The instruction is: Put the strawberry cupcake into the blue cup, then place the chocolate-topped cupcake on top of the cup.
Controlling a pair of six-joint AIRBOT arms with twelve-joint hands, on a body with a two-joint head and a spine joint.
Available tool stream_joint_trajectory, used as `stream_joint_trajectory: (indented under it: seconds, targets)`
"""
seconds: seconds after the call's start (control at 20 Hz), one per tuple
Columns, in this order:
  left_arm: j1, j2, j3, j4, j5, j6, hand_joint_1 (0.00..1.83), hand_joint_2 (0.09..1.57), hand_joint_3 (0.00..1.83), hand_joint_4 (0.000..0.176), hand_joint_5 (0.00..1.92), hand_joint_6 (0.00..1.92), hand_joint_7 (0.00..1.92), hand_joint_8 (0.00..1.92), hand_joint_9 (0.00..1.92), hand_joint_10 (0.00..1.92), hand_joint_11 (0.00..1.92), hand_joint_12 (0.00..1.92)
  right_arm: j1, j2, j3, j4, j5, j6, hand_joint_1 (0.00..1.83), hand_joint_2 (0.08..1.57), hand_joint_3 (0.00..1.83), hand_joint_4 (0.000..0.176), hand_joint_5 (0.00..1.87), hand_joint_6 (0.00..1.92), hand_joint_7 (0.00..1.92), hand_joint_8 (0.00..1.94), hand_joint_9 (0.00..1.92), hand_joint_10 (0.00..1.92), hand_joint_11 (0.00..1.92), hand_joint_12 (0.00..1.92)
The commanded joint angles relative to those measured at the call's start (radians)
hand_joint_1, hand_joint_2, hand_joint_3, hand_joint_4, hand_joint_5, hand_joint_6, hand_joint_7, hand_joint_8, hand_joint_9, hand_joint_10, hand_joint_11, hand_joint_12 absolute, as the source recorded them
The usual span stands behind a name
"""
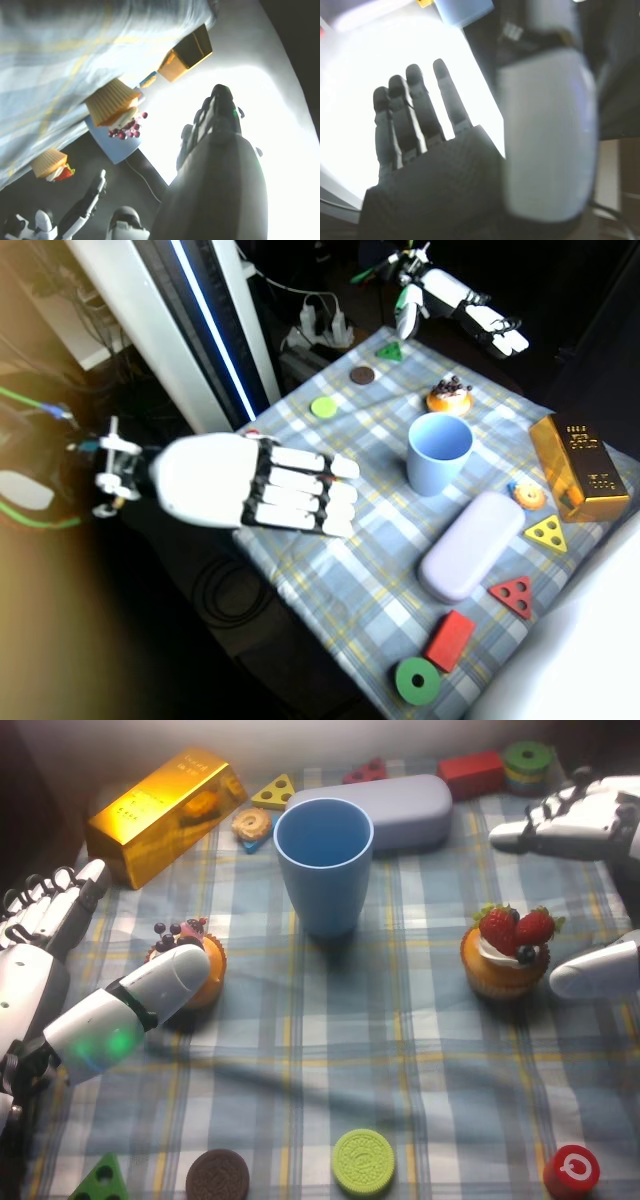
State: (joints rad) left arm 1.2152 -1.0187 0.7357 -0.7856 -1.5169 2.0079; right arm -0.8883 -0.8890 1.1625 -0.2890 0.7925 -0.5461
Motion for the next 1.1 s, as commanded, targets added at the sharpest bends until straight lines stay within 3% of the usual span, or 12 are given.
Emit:
stream_joint_trajectory:
  seconds: [0.0, 0.15, 0.2, 0.35, 0.4, 0.45, 0.5, 0.6, 0.7, 0.8, 0.9, 1.05]
  targets:
    - [-0.006, 0.004, 0.008, 0.051, -0.109, -0.005, 0.0, 0.81, 0.0, 0.047, 0.09, 0.0, 0.04, 0.0, 0.01, 0.0, 0.0, 0.0, 0.021, -0.014, 0.021, 0.016, 0.1, 0.055, 0.07, 0.88, 0.0, 0.015, 0.19, 0.0, 0.38, 0.0, 0.34, 0.0, 0.14, 0.32]
    - [-0.006, 0.004, 0.008, 0.051, -0.108, -0.005, 0.0, 0.8, 0.0, 0.066, 0.07, 0.0, 0.02, 0.0, 0.0, 0.0, 0.0, 0.0, 0.034, -0.052, 0.064, -0.031, 0.064, 0.113, 0.11, 0.91, 0.0, 0.0, 0.17, 0.0, 0.39, 0.0, 0.39, 0.0, 0.02, 0.87]
    - [-0.006, 0.005, 0.008, 0.051, -0.109, -0.005, 0.0, 0.78, 0.0, 0.087, 0.06, 0.0, 0.02, 0.0, 0.0, 0.0, 0.0, 0.0, 0.042, -0.062, 0.072, -0.046, 0.048, 0.114, 0.1, 0.91, 0.0, 0.0, 0.18, 0.0, 0.39, 0.0, 0.35, 0.01, 0.0, 0.79]
    - [-0.006, 0.005, 0.008, 0.051, -0.11, -0.005, 0.0, 0.79, 0.0, 0.079, 0.08, 0.01, 0.03, 0.0, 0.0, 0.0, 0.0, 0.0, 0.072, -0.084, 0.085, -0.1, 0.002, 0.118, 0.13, 0.87, 0.0, 0.0, 0.16, 0.0, 0.39, 0.0, 0.29, 0.0, 0.0, 0.56]
    - [-0.006, 0.005, 0.008, 0.051, -0.11, -0.005, 0.0, 0.79, 0.0, 0.084, 0.06, 0.0, 0.01, 0.0, 0.0, 0.0, 0.0, 0.0, 0.077, -0.088, 0.085, -0.117, -0.01, 0.119, 0.16, 0.86, 0.0, 0.005, 0.18, 0.0, 0.42, 0.01, 0.3, 0.01, 0.0, 0.6]
    - [-0.006, 0.005, 0.008, 0.051, -0.11, -0.005, 0.0, 0.79, 0.0, 0.072, 0.06, 0.0, 0.01, 0.0, 0.0, 0.0, 0.0, 0.0, 0.078, -0.091, 0.085, -0.128, -0.018, 0.122, 0.18, 0.89, 0.0, 0.033, 0.19, 0.0, 0.43, 0.01, 0.31, 0.0, 0.0, 0.65]
    - [-0.006, 0.005, 0.008, 0.051, -0.107, -0.005, 0.0, 0.81, 0.0, 0.05, 0.08, 0.01, 0.03, 0.01, 0.0, 0.0, 0.0, 0.0, 0.078, -0.096, 0.087, -0.144, -0.028, 0.123, 0.21, 0.88, 0.0, 0.037, 0.21, 0.01, 0.45, 0.01, 0.31, 0.0, 0.0, 0.61]
    - [-0.006, 0.005, 0.006, 0.051, -0.104, -0.006, 0.0, 0.8, 0.0, 0.054, 0.08, 0.01, 0.03, 0.01, 0.0, 0.0, 0.0, 0.0, 0.078, -0.109, 0.094, -0.168, -0.047, 0.123, 0.26, 0.85, 0.0, 0.0, 0.28, 0.01, 0.51, 0.01, 0.36, 0.01, 0.0, 0.63]
    - [-0.006, 0.005, 0.005, 0.051, -0.104, -0.006, 0.0, 0.8, 0.0, 0.079, 0.07, 0.0, 0.01, 0.0, 0.0, 0.0, 0.0, 0.0, 0.078, -0.118, 0.1, -0.178, -0.062, 0.123, 0.3, 0.89, 0.0, 0.0, 0.32, 0.01, 0.53, 0.01, 0.41, 0.01, 0.0, 0.67]
    - [-0.006, 0.006, 0.005, 0.051, -0.106, -0.006, 0.0, 0.8, 0.0, 0.058, 0.07, 0.0, 0.02, 0.01, 0.0, 0.0, 0.0, 0.0, 0.078, -0.131, 0.112, -0.181, -0.074, 0.123, 0.31, 0.88, 0.0, 0.0, 0.37, 0.01, 0.58, 0.01, 0.43, 0.01, 0.0, 0.62]
    - [-0.006, 0.006, 0.005, 0.051, -0.107, -0.006, 0.0, 0.79, 0.0, 0.051, 0.07, 0.0, 0.02, 0.0, 0.0, 0.0, 0.0, 0.0, 0.078, -0.137, 0.118, -0.181, -0.076, 0.123, 0.34, 0.87, 0.0, 0.0, 0.39, 0.0, 0.59, 0.0, 0.46, 0.0, 0.0, 0.8]
    - [-0.006, 0.006, 0.004, 0.051, -0.108, -0.006, 0.0, 0.79, 0.0, 0.069, 0.08, 0.01, 0.03, 0.01, 0.0, 0.0, 0.0, 0.0, 0.078, -0.143, 0.123, -0.181, -0.077, 0.124, 0.53, 0.99, 0.01, 0.0, 0.53, 0.0, 0.67, 0.0, 0.64, 0.02, 0.14, 1.1]
